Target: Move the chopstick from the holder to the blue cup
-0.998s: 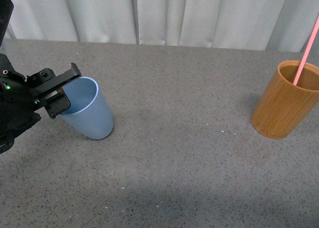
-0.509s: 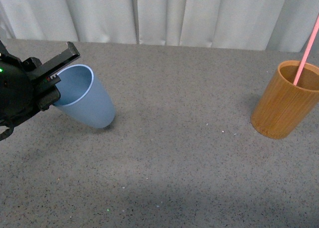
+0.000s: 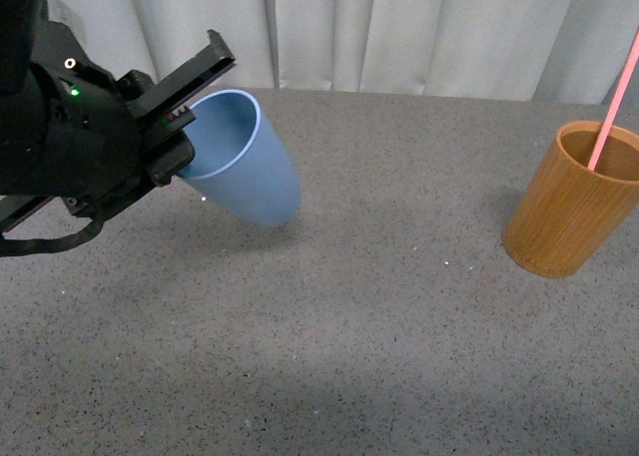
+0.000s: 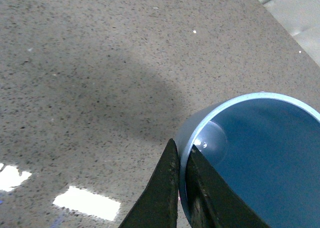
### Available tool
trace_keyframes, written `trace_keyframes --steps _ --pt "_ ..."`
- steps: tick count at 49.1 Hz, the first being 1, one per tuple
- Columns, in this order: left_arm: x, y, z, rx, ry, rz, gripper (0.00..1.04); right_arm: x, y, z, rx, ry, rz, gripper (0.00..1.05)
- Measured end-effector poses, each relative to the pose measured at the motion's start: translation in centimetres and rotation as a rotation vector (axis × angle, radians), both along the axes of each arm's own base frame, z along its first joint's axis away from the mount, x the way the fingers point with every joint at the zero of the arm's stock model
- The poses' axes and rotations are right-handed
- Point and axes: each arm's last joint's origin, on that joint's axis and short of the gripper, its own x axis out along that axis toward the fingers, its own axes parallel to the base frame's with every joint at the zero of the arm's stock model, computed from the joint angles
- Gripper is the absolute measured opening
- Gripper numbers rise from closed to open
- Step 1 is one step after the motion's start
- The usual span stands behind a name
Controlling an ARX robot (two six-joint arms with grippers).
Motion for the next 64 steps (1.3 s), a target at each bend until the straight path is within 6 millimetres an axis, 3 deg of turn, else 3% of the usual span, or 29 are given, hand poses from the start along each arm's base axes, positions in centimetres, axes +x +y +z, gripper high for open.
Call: trace_keyframes --steps 23,47,64 --pt "0.9 -4.8 -1.6 -0.024 0.041 -0.096 0.04 0.0 0.0 0.0 0.000 0.000 0.000 0.95" --pt "0.4 -7.1 -2.6 -0.017 0.073 -0.149 0.04 0.0 0.0 0.0 0.000 0.000 0.000 0.95" --pt "0.3 -7.4 -3.0 -0.002 0.084 -0.156 0.04 0.0 0.0 0.0 0.000 0.000 0.000 0.95"
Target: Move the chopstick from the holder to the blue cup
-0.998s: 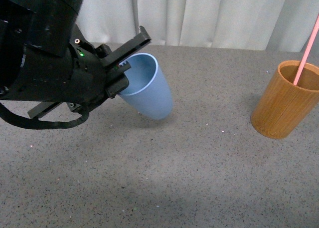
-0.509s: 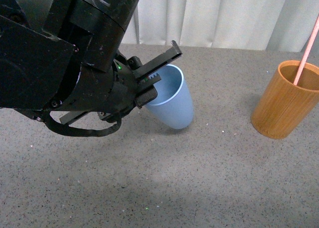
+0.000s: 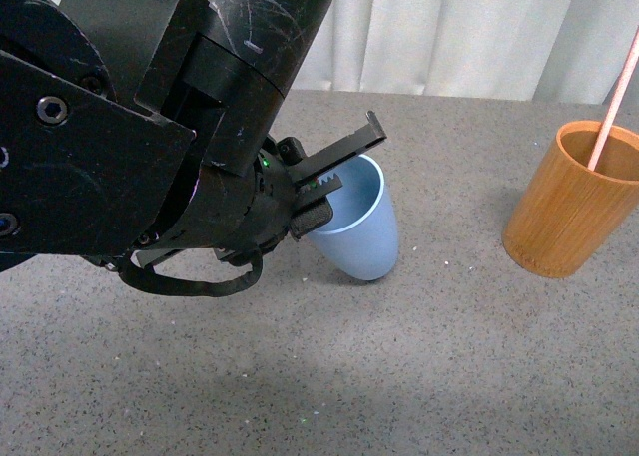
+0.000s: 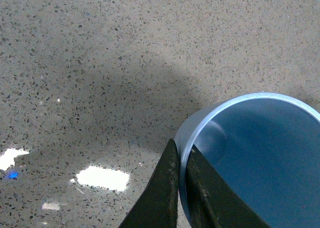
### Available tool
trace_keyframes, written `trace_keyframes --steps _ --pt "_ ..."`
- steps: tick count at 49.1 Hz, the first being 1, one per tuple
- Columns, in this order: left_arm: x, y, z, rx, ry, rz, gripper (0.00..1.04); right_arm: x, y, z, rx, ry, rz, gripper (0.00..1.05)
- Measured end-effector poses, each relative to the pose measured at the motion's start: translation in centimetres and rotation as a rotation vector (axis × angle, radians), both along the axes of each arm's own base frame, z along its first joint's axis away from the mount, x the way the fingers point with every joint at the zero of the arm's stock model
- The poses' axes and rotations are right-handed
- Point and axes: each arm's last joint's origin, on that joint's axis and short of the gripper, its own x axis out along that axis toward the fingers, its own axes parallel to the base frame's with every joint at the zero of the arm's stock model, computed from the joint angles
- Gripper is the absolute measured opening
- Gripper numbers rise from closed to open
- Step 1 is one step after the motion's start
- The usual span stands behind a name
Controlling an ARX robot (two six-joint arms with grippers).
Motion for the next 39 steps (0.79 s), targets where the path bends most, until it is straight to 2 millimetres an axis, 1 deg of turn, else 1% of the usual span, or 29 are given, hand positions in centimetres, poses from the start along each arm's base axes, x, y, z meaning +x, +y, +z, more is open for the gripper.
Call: trace_keyframes --steps 7,9,11,12,17,18,24,29,32,33,35,39 --pt "0.11 -0.16 0.18 -0.004 -0.006 -0.005 0.04 0.00 0.00 0.00 0.000 0.000 0.000 0.95" --pt "0.13 -0.19 0.21 -0.005 -0.007 -0.007 0.06 0.00 0.00 0.00 0.000 0.000 0.000 0.95" --pt "0.15 -0.21 0.23 -0.006 -0.008 -0.008 0.12 0.00 0.00 0.00 0.000 0.000 0.000 0.95" --pt "0.15 -0.21 0.24 -0.006 -0.009 -0.008 0.17 0.00 0.00 0.00 0.000 0.000 0.000 0.95" --pt "0.17 -0.22 0.26 -0.008 -0.011 -0.008 0.37 0.00 0.00 0.00 0.000 0.000 0.000 0.95" --pt "0.17 -0.22 0.26 -0.008 -0.012 -0.008 0.42 0.00 0.00 0.00 0.000 0.000 0.000 0.95" --pt "0.17 -0.22 0.27 -0.008 -0.012 -0.008 0.64 0.00 0.00 0.00 0.000 0.000 0.000 0.95" --pt "0.18 -0.23 0.27 -0.008 -0.012 -0.008 0.87 0.00 0.00 0.00 0.000 0.000 0.000 0.95" --pt "0.20 -0.19 0.27 -0.008 -0.013 -0.007 0.99 0.00 0.00 0.00 0.000 0.000 0.000 0.95" --pt "0.21 -0.19 0.29 -0.009 -0.014 -0.006 1.00 0.00 0.00 0.00 0.000 0.000 0.000 0.95" --pt "0.23 -0.13 0.34 -0.008 -0.012 -0.005 0.98 0.00 0.00 0.00 0.000 0.000 0.000 0.95" --pt "0.26 -0.03 0.67 -0.009 -0.013 -0.002 0.98 0.00 0.00 0.00 0.000 0.000 0.000 0.95"
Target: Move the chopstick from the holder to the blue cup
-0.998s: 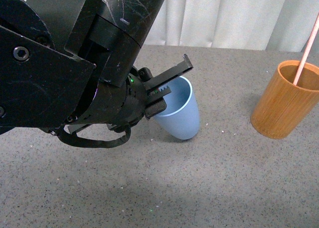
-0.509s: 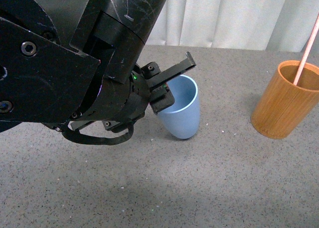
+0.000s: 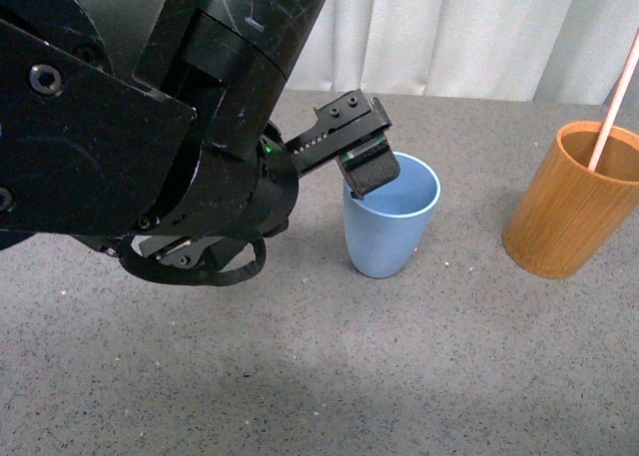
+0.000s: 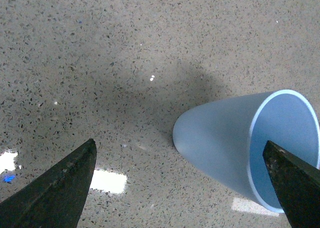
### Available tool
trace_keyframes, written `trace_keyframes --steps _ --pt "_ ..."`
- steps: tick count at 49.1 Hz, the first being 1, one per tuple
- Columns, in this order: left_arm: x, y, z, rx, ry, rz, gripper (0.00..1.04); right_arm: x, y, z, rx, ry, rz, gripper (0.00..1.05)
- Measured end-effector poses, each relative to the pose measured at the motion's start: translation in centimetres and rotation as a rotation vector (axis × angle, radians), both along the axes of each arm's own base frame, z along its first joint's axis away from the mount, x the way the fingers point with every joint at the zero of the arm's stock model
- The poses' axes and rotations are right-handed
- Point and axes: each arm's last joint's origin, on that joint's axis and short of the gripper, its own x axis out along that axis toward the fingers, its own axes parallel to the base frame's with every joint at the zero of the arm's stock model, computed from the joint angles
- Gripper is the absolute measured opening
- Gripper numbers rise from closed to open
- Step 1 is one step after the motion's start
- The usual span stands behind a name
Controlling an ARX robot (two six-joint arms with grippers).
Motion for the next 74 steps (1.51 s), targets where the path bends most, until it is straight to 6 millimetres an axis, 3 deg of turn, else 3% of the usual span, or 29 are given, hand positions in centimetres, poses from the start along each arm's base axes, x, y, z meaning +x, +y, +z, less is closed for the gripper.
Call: trace_keyframes --steps 9,14,18,22,26,29,32,36,40,44,74 --pt "0.1 0.7 1.7 -0.008 -0.032 0.015 0.98 0.0 0.0 0.0 0.000 0.000 0.000 0.95" --pt "0.1 2.3 3.8 -0.012 -0.101 0.064 0.98 0.0 0.0 0.0 0.000 0.000 0.000 0.95" --pt "-0.4 4.7 3.7 0.118 -0.414 0.126 0.84 0.0 0.0 0.0 0.000 0.000 0.000 0.95" --pt "-2.8 9.2 3.7 0.276 -0.648 0.080 0.68 0.0 0.0 0.0 0.000 0.000 -0.001 0.95" --pt "-6.0 14.1 5.0 0.416 -0.798 0.060 0.50 0.0 0.0 0.0 0.000 0.000 0.000 0.95" --pt "-9.1 17.1 4.9 0.477 -0.798 0.023 0.36 0.0 0.0 0.0 0.000 0.000 0.001 0.95" --pt "-12.0 18.6 4.1 0.514 -0.739 0.034 0.23 0.0 0.0 0.0 0.000 0.000 0.000 0.95" --pt "-15.7 18.8 3.8 0.526 -0.672 -0.001 0.05 0.0 0.0 0.0 0.000 0.000 0.000 0.95" --pt "-18.8 18.8 5.1 0.534 -0.750 0.013 0.04 0.0 0.0 0.0 0.000 0.001 -0.001 0.95" --pt "-20.0 18.8 5.4 0.538 -0.795 0.026 0.04 0.0 0.0 0.0 0.000 0.000 -0.003 0.95" --pt "-20.4 18.8 5.7 0.545 -0.835 0.035 0.04 0.0 0.0 0.0 0.000 0.001 0.000 0.95"
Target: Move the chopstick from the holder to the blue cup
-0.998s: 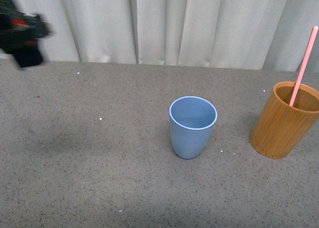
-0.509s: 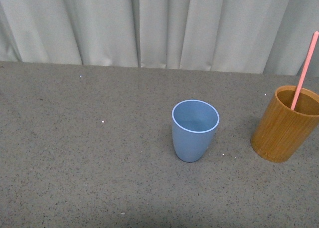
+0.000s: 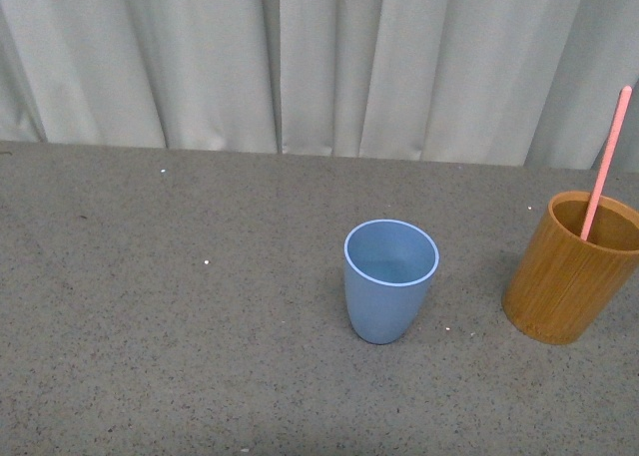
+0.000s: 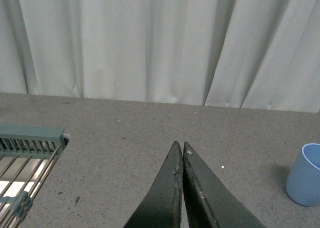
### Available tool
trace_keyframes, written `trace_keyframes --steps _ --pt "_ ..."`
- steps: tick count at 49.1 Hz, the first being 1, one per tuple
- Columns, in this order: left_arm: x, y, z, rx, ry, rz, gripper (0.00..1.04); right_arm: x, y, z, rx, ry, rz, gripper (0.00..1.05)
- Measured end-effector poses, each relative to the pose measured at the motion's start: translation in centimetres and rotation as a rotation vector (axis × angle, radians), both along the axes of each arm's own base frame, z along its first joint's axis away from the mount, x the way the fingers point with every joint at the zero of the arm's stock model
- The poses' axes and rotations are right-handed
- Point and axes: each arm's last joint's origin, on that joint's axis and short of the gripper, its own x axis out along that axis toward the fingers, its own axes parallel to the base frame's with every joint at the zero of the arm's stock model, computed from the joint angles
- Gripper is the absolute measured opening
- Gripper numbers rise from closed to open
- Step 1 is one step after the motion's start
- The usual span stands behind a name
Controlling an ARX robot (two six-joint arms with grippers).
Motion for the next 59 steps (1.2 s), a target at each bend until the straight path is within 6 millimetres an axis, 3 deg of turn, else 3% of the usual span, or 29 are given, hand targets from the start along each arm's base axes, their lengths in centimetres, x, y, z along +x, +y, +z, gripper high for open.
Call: trace_keyframes --steps 5,13,21,29,33,37,39,48,59 --pt "0.0 0.0 0.0 0.000 0.000 0.000 0.06 0.0 0.0 0.0 0.000 0.000 0.000 0.95" --pt "0.0 0.0 0.0 0.000 0.000 0.000 0.37 0.0 0.0 0.0 0.000 0.000 0.000 0.95" --pt "0.0 0.0 0.0 0.000 0.000 0.000 0.60 0.1 -0.1 0.1 0.065 0.062 -0.048 0.95" --pt "0.0 0.0 0.0 0.000 0.000 0.000 0.85 1.6 -0.8 2.9 0.166 0.004 -0.098 0.95" --pt "0.0 0.0 0.0 0.002 0.000 0.000 1.00 4.2 -1.4 5.1 0.173 -0.043 -0.130 0.95" --pt "0.0 0.0 0.0 0.002 0.000 0.000 0.98 8.1 -1.7 6.2 0.167 -0.030 -0.095 0.95" --pt "0.0 0.0 0.0 0.002 0.000 0.000 0.98 10.3 -1.9 6.0 0.169 0.009 -0.075 0.95" --pt "0.0 0.0 0.0 0.002 0.000 0.000 0.98 16.3 -2.6 4.6 0.191 0.145 -0.046 0.95" --pt "0.0 0.0 0.0 0.002 0.000 0.000 0.98 21.1 -2.8 3.6 0.195 0.229 -0.068 0.95"
